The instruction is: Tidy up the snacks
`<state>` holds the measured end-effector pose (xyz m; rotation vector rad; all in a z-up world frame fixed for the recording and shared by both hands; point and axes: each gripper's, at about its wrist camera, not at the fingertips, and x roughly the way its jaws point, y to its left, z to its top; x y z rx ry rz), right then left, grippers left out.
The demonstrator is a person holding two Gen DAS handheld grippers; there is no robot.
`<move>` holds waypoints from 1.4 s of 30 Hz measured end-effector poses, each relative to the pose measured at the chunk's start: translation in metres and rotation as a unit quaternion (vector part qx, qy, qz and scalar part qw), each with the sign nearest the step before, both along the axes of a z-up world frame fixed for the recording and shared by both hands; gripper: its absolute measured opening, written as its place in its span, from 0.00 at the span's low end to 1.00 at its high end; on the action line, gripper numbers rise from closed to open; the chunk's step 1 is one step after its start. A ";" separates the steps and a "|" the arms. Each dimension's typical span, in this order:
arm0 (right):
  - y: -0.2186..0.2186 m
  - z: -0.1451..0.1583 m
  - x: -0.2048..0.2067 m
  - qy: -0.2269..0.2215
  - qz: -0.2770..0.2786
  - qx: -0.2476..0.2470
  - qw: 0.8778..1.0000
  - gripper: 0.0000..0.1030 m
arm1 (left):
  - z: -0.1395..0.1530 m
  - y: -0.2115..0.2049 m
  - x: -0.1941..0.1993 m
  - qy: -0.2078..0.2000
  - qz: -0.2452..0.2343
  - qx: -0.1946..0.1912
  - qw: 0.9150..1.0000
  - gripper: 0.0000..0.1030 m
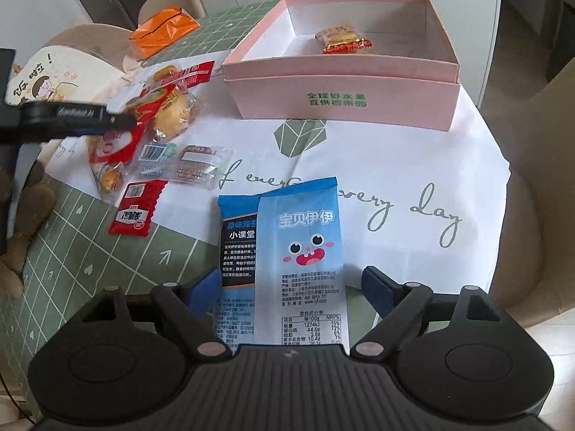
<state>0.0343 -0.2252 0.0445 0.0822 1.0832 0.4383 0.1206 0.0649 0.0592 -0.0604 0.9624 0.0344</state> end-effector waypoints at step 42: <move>0.035 -0.012 -0.027 -0.091 0.035 -0.092 0.991 1.00 | -0.021 -0.067 -0.030 -0.004 -0.054 -0.107 0.993 0.45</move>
